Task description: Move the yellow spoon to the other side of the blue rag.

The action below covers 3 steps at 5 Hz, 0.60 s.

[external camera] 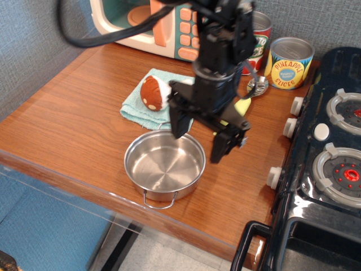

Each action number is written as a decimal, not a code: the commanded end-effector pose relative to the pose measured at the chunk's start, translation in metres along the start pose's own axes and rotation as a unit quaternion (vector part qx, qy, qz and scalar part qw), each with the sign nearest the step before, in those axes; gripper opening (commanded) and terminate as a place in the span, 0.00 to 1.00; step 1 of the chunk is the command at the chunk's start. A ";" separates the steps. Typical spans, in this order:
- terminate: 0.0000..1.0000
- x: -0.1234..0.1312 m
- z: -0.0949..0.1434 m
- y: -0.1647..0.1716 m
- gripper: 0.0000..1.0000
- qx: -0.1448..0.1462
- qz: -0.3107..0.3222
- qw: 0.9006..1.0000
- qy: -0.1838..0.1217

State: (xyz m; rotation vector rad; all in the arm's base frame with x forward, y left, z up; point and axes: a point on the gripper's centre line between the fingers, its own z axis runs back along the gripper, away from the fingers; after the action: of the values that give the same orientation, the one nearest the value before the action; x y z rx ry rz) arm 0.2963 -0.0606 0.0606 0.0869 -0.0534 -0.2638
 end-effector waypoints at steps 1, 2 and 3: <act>0.00 0.066 0.003 0.010 1.00 0.019 0.021 0.999 -0.035; 0.00 0.085 -0.014 0.018 1.00 0.011 0.043 0.999 -0.027; 0.00 0.094 -0.034 0.021 1.00 -0.006 0.064 0.998 -0.017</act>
State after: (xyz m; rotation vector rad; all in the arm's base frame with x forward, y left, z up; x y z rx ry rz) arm 0.3875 -0.0641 0.0117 0.0651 -0.0344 -0.1328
